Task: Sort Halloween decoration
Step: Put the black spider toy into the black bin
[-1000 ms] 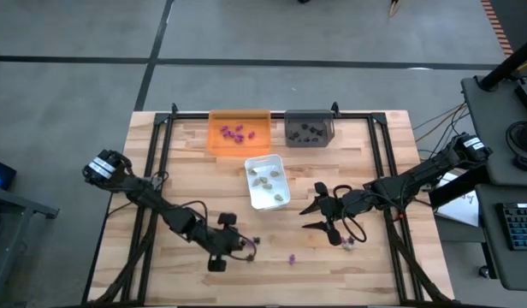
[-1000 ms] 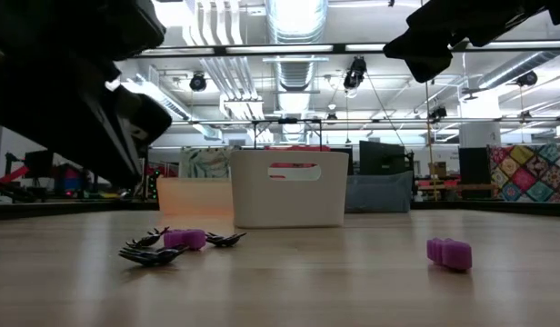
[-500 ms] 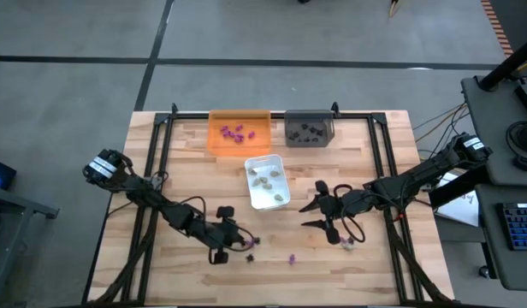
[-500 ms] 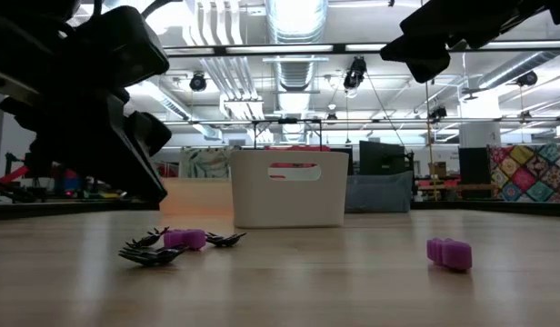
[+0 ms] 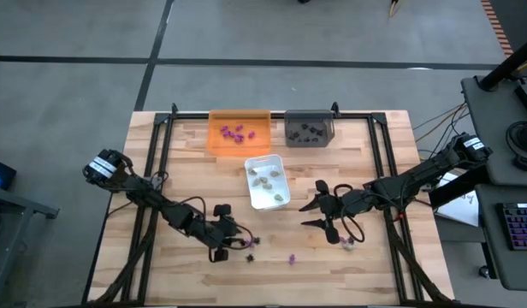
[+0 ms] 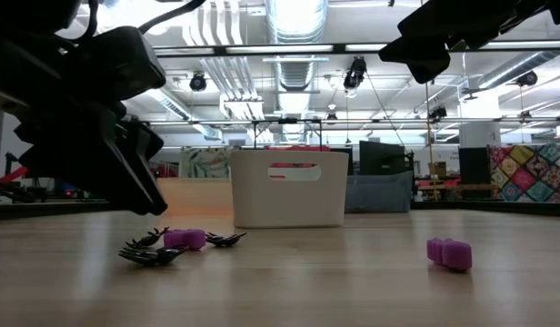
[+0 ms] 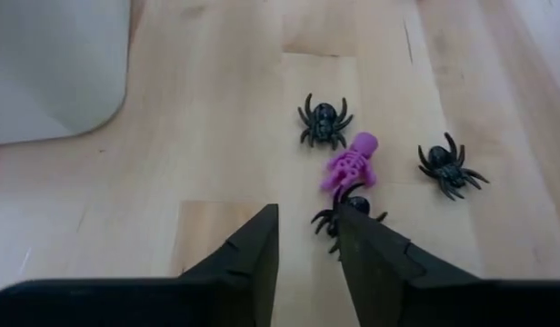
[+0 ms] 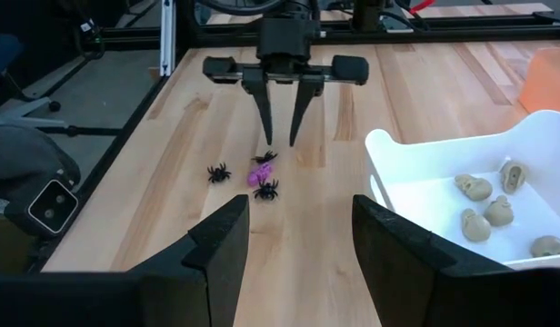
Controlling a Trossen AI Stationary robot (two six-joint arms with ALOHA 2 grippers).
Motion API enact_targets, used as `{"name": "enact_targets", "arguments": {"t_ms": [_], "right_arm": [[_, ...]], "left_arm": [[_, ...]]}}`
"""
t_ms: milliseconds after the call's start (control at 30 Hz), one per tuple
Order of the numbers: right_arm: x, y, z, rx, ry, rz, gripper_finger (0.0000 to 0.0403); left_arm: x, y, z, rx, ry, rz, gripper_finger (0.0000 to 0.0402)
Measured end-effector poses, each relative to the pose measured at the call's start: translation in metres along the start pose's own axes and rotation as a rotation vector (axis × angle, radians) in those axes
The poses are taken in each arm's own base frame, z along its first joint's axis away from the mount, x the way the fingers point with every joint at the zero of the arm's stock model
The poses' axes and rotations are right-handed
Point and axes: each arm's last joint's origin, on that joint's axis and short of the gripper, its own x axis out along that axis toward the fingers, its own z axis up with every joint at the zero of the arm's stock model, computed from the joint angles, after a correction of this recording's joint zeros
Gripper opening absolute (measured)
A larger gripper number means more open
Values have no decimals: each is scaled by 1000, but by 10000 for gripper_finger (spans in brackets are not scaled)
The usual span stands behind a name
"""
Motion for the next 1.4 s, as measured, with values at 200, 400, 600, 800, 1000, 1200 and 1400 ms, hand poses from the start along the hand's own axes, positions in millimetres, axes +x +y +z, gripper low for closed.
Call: {"name": "enact_targets", "arguments": {"t_ms": [200, 400, 600, 800, 1000, 1200, 1400], "right_arm": [[0, 0, 0, 0, 0, -1, 183], [0, 0, 0, -1, -1, -4, 183], [0, -1, -1, -3, -2, -21, 183], [0, -1, -2, -4, 2, -26, 183], [0, -1, -3, -4, 4, -27, 183], [0, -1, -3, -4, 4, -27, 183], [0, -1, -3, -4, 4, -26, 183]], "left_arm": [[2, 2, -1, -2, 3, 8, 103], [10, 1, -4, -4, -4, -2, 103], [12, 1, -6, -2, 3, -2, 103], [12, 0, -6, -5, 8, -29, 97], [19, -1, -9, -7, 1, -32, 78], [20, -2, -10, 0, 11, -41, 76], [20, -2, -11, 32, 17, -41, 56]]}}
